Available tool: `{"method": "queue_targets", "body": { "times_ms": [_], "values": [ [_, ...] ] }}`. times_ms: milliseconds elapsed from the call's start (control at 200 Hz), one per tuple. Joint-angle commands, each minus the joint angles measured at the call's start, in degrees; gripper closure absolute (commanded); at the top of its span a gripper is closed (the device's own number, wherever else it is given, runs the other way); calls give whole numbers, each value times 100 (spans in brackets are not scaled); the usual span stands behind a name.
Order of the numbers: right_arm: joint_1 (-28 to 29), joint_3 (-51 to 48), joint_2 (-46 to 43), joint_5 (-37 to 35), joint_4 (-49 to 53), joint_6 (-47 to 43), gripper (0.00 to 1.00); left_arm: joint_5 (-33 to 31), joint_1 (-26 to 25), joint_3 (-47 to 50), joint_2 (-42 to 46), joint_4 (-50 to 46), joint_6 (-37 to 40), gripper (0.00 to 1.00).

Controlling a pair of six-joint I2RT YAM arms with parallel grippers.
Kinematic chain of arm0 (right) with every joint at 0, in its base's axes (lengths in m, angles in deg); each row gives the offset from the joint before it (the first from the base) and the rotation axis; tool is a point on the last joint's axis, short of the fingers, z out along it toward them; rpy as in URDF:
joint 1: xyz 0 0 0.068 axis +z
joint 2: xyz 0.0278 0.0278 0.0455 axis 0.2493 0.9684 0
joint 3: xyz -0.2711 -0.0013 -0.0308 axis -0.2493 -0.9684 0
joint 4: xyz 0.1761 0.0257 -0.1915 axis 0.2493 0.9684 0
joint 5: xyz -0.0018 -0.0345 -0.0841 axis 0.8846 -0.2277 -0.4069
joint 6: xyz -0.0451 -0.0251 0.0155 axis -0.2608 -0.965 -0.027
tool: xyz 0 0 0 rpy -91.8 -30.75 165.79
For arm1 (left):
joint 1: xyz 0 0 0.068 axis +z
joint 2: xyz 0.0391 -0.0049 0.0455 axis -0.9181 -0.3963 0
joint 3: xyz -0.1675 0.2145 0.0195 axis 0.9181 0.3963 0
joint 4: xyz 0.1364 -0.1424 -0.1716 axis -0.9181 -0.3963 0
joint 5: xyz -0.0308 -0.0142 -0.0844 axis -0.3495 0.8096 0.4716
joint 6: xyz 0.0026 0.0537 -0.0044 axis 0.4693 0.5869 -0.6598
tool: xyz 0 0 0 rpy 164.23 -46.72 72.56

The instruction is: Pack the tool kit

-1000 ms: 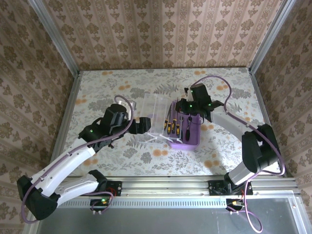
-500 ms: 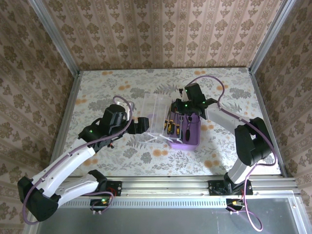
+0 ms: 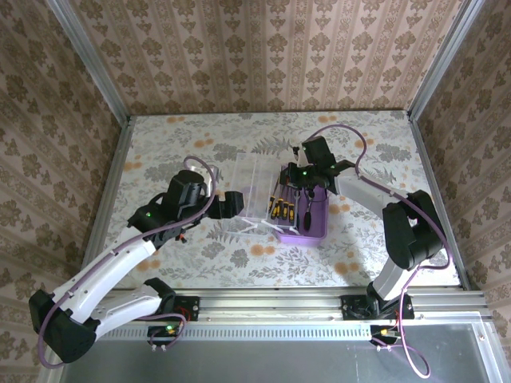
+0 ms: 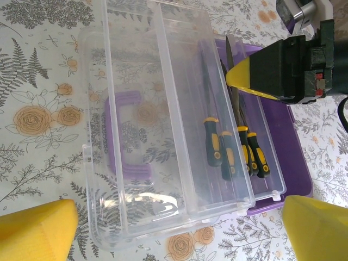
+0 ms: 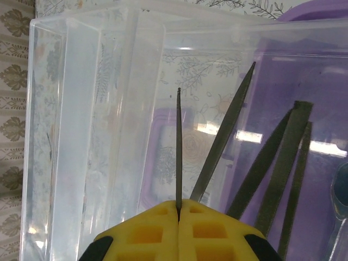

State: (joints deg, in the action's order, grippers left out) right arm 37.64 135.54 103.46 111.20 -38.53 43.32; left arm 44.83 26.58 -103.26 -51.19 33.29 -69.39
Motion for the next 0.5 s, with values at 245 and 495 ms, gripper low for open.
{"method": "queue_targets", "body": {
  "times_ms": [245, 495],
  "values": [
    [-105, -270, -250, -344, 303, -141, 94, 75, 47, 68, 40, -28, -86, 3],
    [-79, 96, 51, -245, 366, -160, 86, 34, 44, -4, 61, -146, -69, 3]
  ]
}}
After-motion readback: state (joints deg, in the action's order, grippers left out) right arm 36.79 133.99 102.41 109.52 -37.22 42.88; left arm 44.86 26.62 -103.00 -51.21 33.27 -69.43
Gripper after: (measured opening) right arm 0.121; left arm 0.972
